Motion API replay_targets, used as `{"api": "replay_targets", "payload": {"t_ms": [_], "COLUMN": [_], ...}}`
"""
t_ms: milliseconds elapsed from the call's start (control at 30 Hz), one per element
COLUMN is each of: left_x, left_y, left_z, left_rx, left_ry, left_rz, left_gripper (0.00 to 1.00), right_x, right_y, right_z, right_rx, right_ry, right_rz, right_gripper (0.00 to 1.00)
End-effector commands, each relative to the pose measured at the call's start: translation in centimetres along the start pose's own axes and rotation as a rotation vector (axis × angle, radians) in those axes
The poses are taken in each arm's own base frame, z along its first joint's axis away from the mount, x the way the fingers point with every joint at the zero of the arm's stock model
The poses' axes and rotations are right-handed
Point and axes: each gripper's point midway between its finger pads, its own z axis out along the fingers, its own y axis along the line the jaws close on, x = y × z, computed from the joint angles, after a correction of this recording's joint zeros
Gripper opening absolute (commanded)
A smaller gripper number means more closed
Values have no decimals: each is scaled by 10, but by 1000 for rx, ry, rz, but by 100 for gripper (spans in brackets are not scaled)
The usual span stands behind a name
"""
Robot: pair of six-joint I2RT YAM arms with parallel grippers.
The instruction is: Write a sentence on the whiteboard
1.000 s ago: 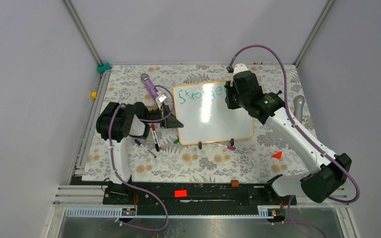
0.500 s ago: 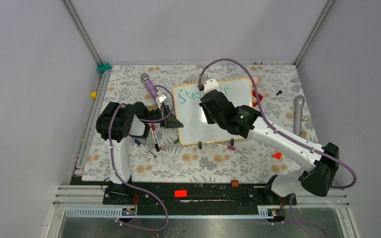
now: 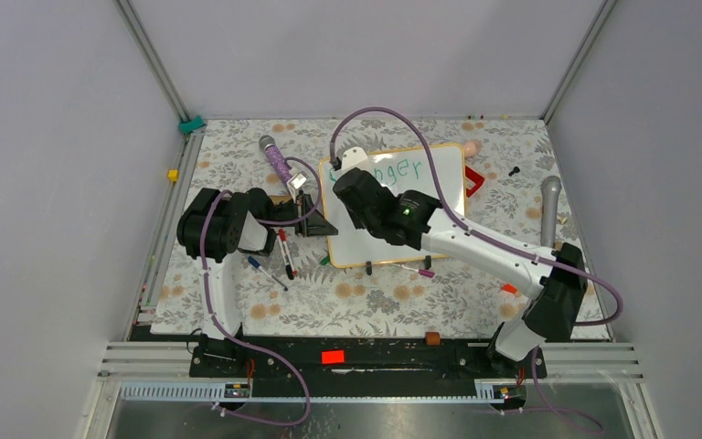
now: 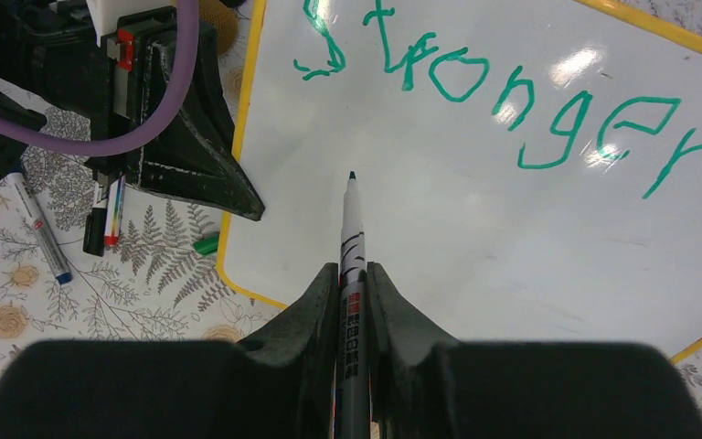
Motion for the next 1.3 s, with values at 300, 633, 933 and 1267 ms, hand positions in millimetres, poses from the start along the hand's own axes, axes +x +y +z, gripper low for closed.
{"api": "replay_targets", "payload": {"t_ms": [300,633,933,1267], "left_x": [6,5,4,4], "left_y": [-1,-2,-3,-2], "left_z": [-2,-2,-2,-2], "left_rx": [5,8,10,10], "left_ry": [13,16,18,18], "left_rz": [-37,-33,-33,-34], "left_gripper": [0,0,0,0], "right_x": [0,5,6,17], "right_y": [24,25,35,42], "right_z": [14,25,28,30], "right_rx": [-4,28,37,46], "right_ry": [31,42,40,47], "right_rz": [-15,-31,-34,-39], "right_gripper": [0,0,0,0]}}
